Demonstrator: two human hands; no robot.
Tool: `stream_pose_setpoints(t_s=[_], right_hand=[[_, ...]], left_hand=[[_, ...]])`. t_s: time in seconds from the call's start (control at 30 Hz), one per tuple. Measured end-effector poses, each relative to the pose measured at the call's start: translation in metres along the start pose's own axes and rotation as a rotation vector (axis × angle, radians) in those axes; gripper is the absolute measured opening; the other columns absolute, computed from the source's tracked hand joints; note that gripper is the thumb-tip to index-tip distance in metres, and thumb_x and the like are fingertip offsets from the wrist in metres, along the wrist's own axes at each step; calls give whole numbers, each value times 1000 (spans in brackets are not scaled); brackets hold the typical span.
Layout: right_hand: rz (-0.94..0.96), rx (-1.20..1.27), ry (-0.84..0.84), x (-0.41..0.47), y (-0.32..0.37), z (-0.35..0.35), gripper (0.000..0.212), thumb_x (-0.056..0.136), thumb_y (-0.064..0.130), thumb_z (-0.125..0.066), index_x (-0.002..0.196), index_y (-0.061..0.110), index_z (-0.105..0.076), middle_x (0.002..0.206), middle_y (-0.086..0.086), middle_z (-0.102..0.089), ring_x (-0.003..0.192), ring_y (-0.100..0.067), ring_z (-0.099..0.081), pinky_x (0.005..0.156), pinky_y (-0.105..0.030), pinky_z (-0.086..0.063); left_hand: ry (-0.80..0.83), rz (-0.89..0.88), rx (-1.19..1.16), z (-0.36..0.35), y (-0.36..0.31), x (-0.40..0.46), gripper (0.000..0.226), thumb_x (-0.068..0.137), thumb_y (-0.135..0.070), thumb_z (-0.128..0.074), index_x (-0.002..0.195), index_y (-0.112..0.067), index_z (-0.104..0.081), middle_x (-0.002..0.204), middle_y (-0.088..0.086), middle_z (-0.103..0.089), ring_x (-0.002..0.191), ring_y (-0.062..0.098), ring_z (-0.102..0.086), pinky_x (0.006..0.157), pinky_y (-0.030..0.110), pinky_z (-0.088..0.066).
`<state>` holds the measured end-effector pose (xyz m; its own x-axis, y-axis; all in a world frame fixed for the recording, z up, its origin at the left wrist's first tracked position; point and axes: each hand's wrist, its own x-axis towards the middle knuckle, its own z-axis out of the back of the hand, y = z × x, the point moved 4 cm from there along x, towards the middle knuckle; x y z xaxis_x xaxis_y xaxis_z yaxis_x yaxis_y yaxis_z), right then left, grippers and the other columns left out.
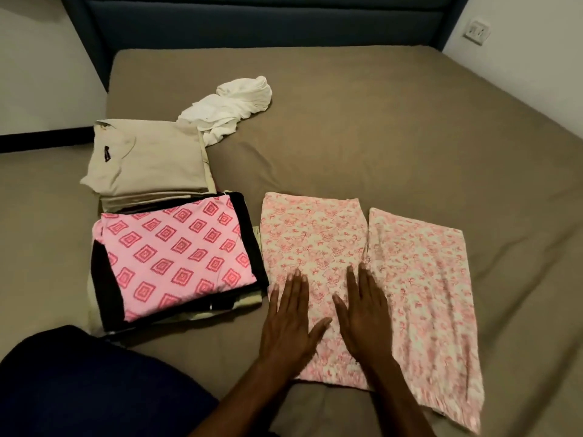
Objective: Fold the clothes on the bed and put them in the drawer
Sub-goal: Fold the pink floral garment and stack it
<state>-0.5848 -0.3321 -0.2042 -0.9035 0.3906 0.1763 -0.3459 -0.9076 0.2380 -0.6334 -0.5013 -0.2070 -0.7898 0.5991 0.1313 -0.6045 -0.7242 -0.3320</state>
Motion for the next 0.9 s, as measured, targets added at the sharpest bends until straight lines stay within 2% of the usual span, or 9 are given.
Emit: stream_pose_setpoints(t_s=[0.13,0.2,0.27,0.3,0.37,0.43,0.57,0.67,0.9], right_hand=[[-66,0,3,22,10,5,71,106,59,-21,162,16,-27,170,-15,-17,155,-34,-23,124,-49,-20],[-37,6,-9,41,25,8,73,102,59,-25,158,14,-34,167,-19,-26,150,-38,-31,120,-53,-25],[15,68,-10,64,49,0,70,101,56,-32,154,12,-40,163,-19,-34,146,-38,-35,119,-52,-27],[33,103,-16,78,63,-3,66,101,53,-37,152,11,-44,160,-18,-39,144,-37,-38,118,-51,-29],[84,148,-34,104,96,-16,55,102,42,-49,144,7,-53,149,-19,-52,135,-37,-47,112,-49,-37],[131,155,-55,130,129,-28,43,102,31,-54,135,3,-59,134,-21,-60,120,-39,-54,100,-47,-45],[53,188,-17,179,175,-43,43,103,39,-55,124,2,-62,122,-20,-60,112,-37,-53,86,-43,-45],[-33,172,-56,198,183,-52,47,99,47,-58,120,6,-62,121,-16,-59,112,-35,-55,83,-42,-47],[-81,154,-116,215,187,-62,44,96,48,-64,116,10,-65,118,-13,-63,111,-33,-58,79,-41,-49]], left_hand=[[12,38,-130,9,-2,-9,84,105,-66,-21,163,-9,0,170,10,8,158,19,9,127,42,1],[-74,94,-205,16,2,-23,75,106,-57,-33,161,-7,-23,168,17,-20,156,28,-18,125,44,-21],[-245,166,-238,28,11,-40,57,103,-44,-50,147,-7,-49,142,16,-57,127,31,-55,103,45,-50],[-290,226,-250,34,14,-46,49,100,-40,-55,139,-10,-56,127,11,-64,110,26,-62,88,40,-55],[-262,413,-316,43,27,-55,37,97,-43,-62,122,-16,-64,108,3,-67,91,19,-63,74,32,-51],[-171,587,-425,42,38,-61,35,87,-52,-73,101,-21,-67,92,-4,-67,81,14,-63,68,31,-50],[-84,694,-553,41,41,-70,33,71,-56,-85,71,-28,-67,65,-13,-65,63,2,-61,59,28,-53],[21,650,-625,38,45,-70,24,69,-45,-88,69,-27,-72,63,-14,-67,61,2,-63,56,24,-52],[120,704,-1038,35,54,-66,18,68,-24,-91,69,-14,-76,71,-1,-75,69,21,-73,69,42,-63]])
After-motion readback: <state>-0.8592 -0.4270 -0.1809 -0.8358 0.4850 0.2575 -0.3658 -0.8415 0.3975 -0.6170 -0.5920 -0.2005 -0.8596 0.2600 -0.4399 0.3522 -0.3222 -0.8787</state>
